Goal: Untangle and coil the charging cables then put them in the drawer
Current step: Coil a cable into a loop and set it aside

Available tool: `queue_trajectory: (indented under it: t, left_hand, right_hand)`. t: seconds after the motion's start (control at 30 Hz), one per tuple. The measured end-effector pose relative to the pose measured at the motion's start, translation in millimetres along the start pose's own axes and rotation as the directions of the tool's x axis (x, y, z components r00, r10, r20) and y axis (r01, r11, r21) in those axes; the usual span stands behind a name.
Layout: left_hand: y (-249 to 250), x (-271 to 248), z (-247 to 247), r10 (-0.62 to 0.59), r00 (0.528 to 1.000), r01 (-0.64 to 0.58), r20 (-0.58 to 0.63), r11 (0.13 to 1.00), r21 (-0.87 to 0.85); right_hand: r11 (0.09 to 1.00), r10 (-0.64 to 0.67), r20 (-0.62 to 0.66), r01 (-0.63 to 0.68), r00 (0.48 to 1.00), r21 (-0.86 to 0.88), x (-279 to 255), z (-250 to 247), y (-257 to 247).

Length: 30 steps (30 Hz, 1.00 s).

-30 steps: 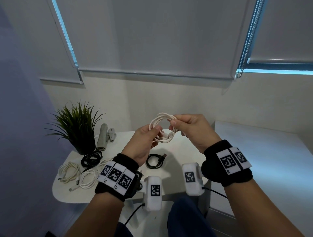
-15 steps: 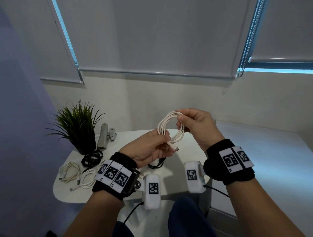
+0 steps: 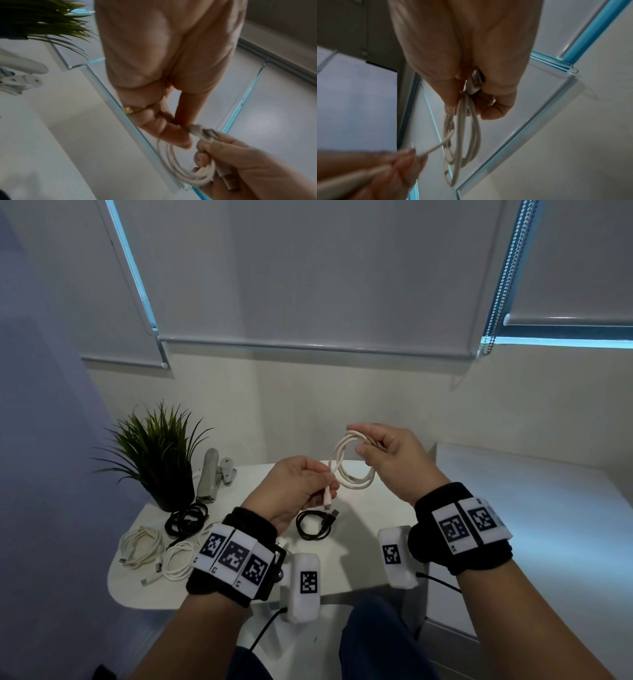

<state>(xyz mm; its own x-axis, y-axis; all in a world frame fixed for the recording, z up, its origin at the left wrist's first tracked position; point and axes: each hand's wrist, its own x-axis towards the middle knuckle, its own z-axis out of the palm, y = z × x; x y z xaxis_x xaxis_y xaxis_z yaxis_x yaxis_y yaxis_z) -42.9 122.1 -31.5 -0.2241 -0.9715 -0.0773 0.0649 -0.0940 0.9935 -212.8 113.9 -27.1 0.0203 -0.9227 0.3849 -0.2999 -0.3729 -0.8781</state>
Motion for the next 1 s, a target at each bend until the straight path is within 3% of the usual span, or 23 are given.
queue_trajectory:
  t: [0.07,0.17,0.33,0.43,0.57,0.67,0.87,1.0]
  left_hand:
    - [3,-1,3,0.033,0.999,-0.033,-0.007,0.997,-0.071]
    - [7,-4,3,0.050,0.999,-0.048,0.012,0.991,-0.122]
    - [9,-5,-9,0.029,0.998,-0.038,0.059,0.988,0.150]
    - [12,-7,-18,0.059,0.994,-0.084,0.091,0.949,0.305]
    - [11,-10,-20,0.091,0.984,-0.142,0.151,0.914,0.379]
    - [5,-9,-21,0.088,0.982,-0.140,0.167,0.932,0.335]
    - [-5,-6,-17,0.140,0.979,-0.152,0.146,0.986,0.070]
    - [-10,-2,-14,0.183,0.980,-0.179,0.080,0.982,-0.059]
  right_hand:
    - [0.999,-0.004,0.025,0.005,1.000,-0.046,0,3,1]
    - [1.000,0.012,-0.026,-0.012,1.000,0.024,0,3,0]
    - [0.982,0.081,-0.117,-0.059,0.990,0.181,-2,-4,1]
    - [0.973,0.107,-0.106,-0.082,0.989,0.217,-3,-4,-1]
    - [0.929,0.167,-0.063,-0.136,0.984,0.345,-2,0,-8]
    - [0.887,0.216,-0.022,-0.186,0.976,0.423,-2,0,-14]
    - [0.882,0.259,-0.014,-0.231,0.966,0.411,0,2,-17]
    - [0.862,0.237,0.044,-0.231,0.971,0.451,-2,3,-15]
